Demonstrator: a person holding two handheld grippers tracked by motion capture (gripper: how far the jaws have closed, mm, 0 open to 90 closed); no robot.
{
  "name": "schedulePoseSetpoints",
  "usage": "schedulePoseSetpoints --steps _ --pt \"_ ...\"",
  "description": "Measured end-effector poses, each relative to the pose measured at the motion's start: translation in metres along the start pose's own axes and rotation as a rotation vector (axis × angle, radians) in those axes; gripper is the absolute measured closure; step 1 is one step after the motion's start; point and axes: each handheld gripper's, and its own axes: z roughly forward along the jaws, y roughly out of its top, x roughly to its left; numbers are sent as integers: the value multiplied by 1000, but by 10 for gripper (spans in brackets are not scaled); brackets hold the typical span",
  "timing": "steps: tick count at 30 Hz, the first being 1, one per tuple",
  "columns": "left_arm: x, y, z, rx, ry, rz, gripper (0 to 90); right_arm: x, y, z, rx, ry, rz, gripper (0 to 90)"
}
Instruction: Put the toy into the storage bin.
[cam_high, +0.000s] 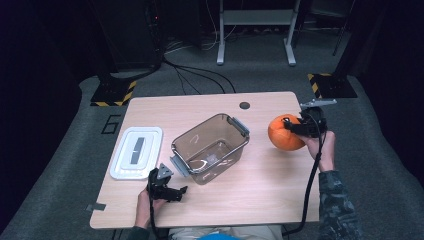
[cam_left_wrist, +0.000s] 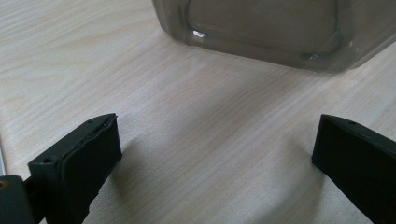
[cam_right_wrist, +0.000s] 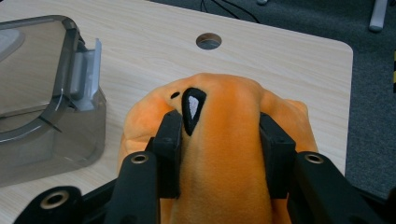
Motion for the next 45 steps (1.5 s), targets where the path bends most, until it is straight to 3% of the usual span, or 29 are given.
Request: schedulePoseSetpoints --steps 45 --pt "1 0 0 -3 7 4 10 50 49 -23 -93 62 -114 579"
